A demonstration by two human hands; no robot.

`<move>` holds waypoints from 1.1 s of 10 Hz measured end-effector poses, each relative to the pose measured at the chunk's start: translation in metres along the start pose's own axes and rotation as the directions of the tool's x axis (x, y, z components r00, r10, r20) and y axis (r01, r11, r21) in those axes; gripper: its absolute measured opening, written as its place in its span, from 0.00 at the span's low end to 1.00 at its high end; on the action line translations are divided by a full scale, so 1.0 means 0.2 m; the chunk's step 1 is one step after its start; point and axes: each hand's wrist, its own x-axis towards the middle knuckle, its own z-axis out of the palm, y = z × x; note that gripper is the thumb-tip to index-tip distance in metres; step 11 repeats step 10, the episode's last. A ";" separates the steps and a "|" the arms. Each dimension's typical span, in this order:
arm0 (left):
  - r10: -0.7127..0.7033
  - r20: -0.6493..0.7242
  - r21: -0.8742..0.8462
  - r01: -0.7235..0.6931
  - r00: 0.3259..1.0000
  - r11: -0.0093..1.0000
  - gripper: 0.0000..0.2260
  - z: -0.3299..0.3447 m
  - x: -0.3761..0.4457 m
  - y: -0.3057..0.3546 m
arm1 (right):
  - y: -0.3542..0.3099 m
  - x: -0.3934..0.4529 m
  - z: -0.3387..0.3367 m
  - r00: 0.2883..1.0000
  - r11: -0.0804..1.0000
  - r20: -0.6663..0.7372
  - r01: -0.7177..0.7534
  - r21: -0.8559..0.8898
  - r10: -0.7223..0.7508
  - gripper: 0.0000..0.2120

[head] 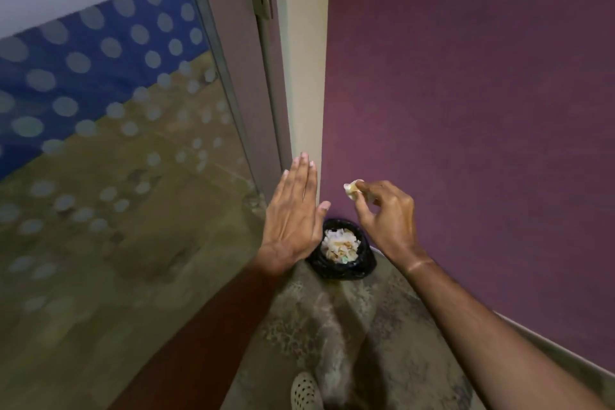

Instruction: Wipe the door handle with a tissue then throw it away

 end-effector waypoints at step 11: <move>-0.152 0.185 -0.079 0.169 0.971 0.982 0.28 1.08 0.17 -0.05 | 1.07 0.13 0.79 0.883 0.994 0.459 -0.056 -0.099 0.095 0.17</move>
